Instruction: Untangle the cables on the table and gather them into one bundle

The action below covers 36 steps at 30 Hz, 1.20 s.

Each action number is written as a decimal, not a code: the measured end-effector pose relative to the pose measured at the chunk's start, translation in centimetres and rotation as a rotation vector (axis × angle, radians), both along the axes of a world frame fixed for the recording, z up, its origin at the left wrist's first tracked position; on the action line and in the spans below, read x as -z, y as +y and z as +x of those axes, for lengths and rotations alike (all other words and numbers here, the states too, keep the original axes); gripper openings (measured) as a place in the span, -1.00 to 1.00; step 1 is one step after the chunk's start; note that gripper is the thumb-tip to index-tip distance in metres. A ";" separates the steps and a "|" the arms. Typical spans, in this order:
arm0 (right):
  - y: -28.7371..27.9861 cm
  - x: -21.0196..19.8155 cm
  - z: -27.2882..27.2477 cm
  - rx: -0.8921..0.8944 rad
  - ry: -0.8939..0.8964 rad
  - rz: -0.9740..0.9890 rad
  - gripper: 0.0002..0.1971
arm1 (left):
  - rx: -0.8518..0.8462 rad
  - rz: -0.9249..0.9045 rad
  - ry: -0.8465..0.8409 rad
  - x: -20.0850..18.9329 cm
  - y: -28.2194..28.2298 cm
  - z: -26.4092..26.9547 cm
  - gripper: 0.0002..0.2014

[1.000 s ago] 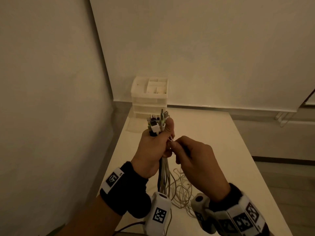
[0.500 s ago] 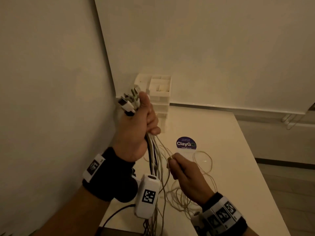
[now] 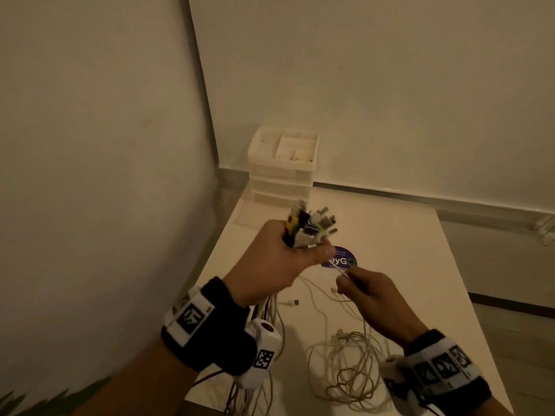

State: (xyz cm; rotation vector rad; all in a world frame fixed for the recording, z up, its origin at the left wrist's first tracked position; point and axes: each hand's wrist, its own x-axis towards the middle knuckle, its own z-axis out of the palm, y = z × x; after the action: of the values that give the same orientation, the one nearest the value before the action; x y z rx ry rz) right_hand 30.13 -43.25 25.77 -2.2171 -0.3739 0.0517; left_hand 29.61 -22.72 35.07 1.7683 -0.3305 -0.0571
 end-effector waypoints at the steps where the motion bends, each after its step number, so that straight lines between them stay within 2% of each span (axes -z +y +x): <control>1: -0.2 -1.3 0.4 -0.025 -0.016 -0.018 -0.74 | 0.003 0.056 -0.012 0.8 -1.0 0.2 -0.93; 5: -1.1 -5.7 1.3 -0.100 0.018 -0.008 -0.82 | -0.018 0.164 -0.032 2.5 -3.8 1.4 -0.79; 10: -1.8 -7.9 1.3 -0.080 0.061 0.249 -0.78 | -0.138 0.296 -0.201 1.4 -5.2 3.0 -0.77; 12: -1.9 -7.8 1.2 -0.071 0.049 0.362 -0.77 | -0.231 0.217 -0.225 0.9 -5.4 3.4 -0.82; 16: -2.3 -6.2 0.9 -0.091 0.079 0.560 -0.75 | -0.309 -0.034 -0.196 -0.6 -5.5 3.6 -0.83; 19: -2.8 -3.4 0.3 -0.090 0.115 0.522 -0.73 | -0.466 -0.359 -0.184 -2.4 -3.3 5.0 -0.80; 20: -3.0 -2.4 0.0 -0.077 0.129 0.490 -0.71 | -0.503 -0.418 -0.202 -3.1 -2.3 5.5 -0.79; 24: -3.6 -0.4 -0.9 0.005 0.115 0.440 -0.69 | -0.538 -0.403 -0.214 -3.4 -0.1 5.7 -0.76; 27: -3.7 -0.8 -1.1 0.031 0.142 0.516 -0.67 | -0.608 -0.373 -0.155 -1.8 -0.2 5.2 -0.81; 30: -3.6 -1.4 -1.1 0.071 0.200 0.532 -0.67 | -0.677 -0.326 -0.202 -0.6 -0.2 4.4 -0.79; 32: -3.5 -2.2 -0.9 0.065 0.214 0.488 -0.67 | -0.588 -0.287 -0.223 -0.3 -1.0 3.3 -0.89; 33: -3.3 -2.8 -0.8 0.044 0.210 0.459 -0.67 | -0.490 -0.252 -0.209 -0.2 -1.4 2.6 -0.86; 34: -3.1 -3.5 -0.7 0.016 0.195 0.432 -0.66 | -0.373 -0.193 -0.181 -0.1 -2.1 1.9 -0.84; 36: -2.6 -5.3 -0.6 -0.046 0.148 0.385 -0.65 | -0.173 0.023 -0.136 0.4 -3.5 0.9 -0.93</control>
State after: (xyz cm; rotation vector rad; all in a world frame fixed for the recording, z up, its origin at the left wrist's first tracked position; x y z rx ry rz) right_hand 29.57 -45.81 31.08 -1.8130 -0.3223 0.1543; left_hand 30.49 -26.22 34.66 1.8215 -0.2743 0.1851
